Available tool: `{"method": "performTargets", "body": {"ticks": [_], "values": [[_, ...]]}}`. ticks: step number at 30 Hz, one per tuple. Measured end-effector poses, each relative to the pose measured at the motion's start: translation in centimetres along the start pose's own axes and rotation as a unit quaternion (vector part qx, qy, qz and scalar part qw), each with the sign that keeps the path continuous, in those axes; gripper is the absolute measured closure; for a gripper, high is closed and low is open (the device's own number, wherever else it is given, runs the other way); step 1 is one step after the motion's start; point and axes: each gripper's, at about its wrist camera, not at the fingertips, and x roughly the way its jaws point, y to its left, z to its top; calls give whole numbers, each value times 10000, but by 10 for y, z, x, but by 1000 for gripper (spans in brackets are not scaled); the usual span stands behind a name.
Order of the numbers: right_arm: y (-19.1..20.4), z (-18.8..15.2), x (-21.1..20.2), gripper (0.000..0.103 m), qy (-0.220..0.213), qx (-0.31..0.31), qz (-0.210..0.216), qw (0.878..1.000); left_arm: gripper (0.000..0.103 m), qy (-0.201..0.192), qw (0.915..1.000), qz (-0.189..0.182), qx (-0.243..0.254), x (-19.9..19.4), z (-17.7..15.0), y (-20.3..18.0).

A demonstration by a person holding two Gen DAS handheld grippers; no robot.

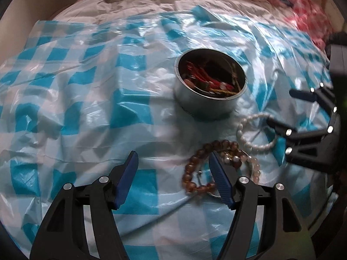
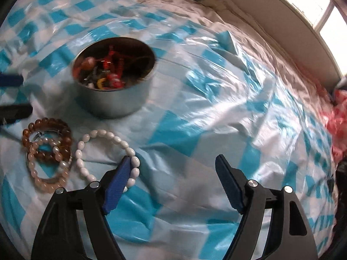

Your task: Organize jewelry

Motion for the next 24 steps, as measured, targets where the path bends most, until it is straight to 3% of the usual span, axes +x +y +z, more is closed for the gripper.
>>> {"method": "performTargets", "body": {"ticks": [6,7,8,10,12,13,14,16,18,21,23,24], "values": [[4,-4,3,29,80,-158,214,9996,39,180,9992,195,301,18,-6,-16],[6,-5,3,32,99,-208,227,9995,44,182,9991,187,319,19,-6,-18],[7,-7,3,34,112,-220,250,9994,49,182,9993,135,313,20,-7,-20],[12,-7,5,41,128,-270,298,9991,78,267,9990,-178,302,20,-6,-25],[15,-9,5,55,141,-275,446,9985,90,263,9984,-307,386,16,-7,-29],[17,-9,4,65,149,-275,545,9980,96,267,9975,-561,328,13,-6,-28],[18,-10,3,73,150,-297,587,9977,97,259,9965,-751,248,11,-6,-26],[20,-10,2,75,162,-306,604,9976,99,204,9950,-976,102,6,-5,-22],[18,-11,3,75,189,-241,655,9974,99,187,9951,-966,28,5,-5,-18],[17,-12,5,73,229,-208,668,9973,98,255,9959,-868,-95,10,-5,-14],[16,-12,6,65,240,-204,590,9978,96,267,9954,-915,-114,11,-4,-13],[15,-12,7,65,250,-199,586,9978,90,257,9952,-942,-113,11,-4,-14]]}}
